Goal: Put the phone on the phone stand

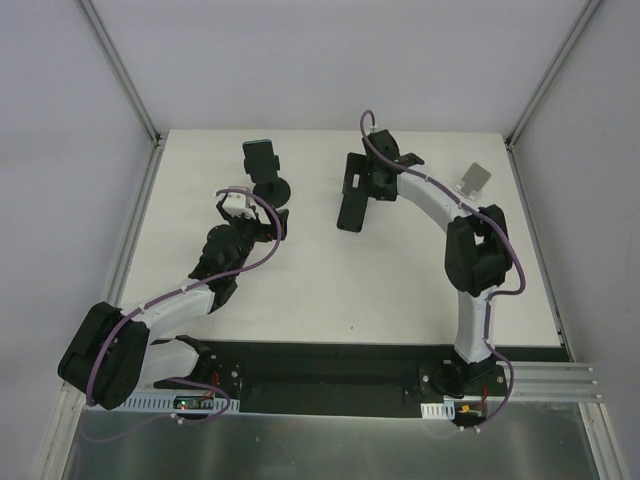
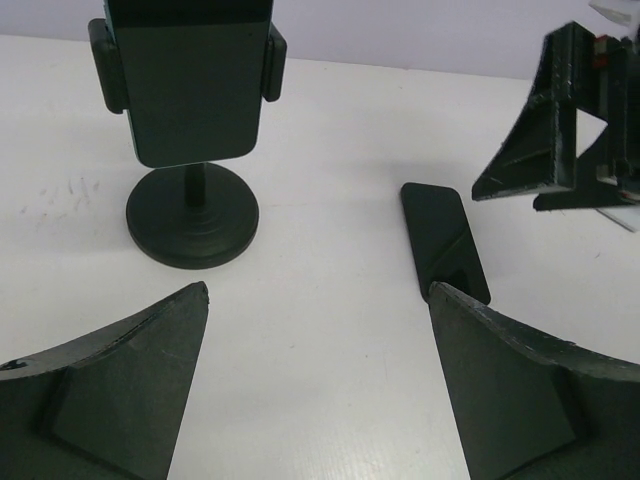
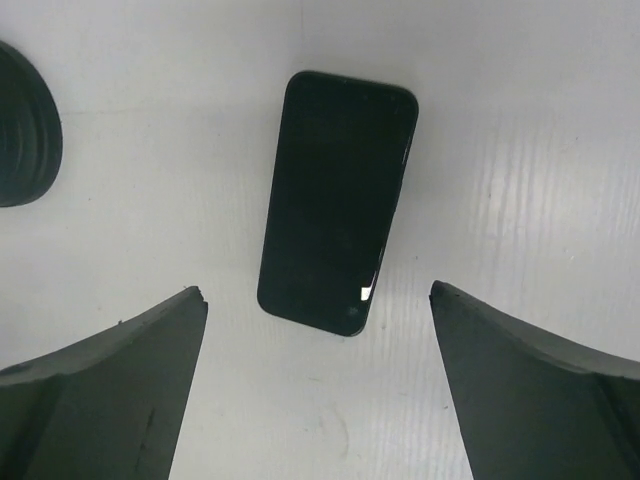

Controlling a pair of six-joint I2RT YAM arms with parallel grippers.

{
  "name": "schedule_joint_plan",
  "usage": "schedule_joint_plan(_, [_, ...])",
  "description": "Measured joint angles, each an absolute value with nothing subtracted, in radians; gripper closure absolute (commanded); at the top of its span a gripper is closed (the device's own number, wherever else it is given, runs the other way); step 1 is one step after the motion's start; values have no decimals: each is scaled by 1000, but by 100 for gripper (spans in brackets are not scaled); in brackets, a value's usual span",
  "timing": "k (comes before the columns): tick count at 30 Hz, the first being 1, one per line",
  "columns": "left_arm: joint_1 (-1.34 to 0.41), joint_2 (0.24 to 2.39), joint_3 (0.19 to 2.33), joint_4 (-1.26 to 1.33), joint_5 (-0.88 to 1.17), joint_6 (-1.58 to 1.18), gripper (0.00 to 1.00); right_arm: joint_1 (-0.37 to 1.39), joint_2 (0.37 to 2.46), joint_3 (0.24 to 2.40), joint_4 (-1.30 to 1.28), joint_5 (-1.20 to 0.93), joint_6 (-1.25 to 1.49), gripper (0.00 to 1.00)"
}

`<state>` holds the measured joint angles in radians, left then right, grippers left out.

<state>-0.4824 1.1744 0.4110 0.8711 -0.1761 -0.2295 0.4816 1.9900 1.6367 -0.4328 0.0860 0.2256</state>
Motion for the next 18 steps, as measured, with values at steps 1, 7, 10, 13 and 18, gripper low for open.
schedule_joint_plan(1, [-482, 1177, 412, 870, -172, -230, 10, 476, 2010, 1670, -458, 84, 216, 4])
schedule_joint_plan(7, [-482, 1180, 413, 848, -159, -231, 10, 476, 2133, 1847, -582, 153, 178, 4])
schedule_joint_plan(10, [-482, 1180, 413, 846, -155, -232, 9, 476, 2092, 1735, -546, 202, 179, 4])
schedule_joint_plan(13, [-482, 1186, 419, 846, -140, -232, 9, 455, 1997, 1565, -529, 270, 200, 4])
schedule_joint_plan(18, [-482, 1192, 424, 838, -130, -235, 9, 349, 1816, 1425, -532, 442, 302, 4])
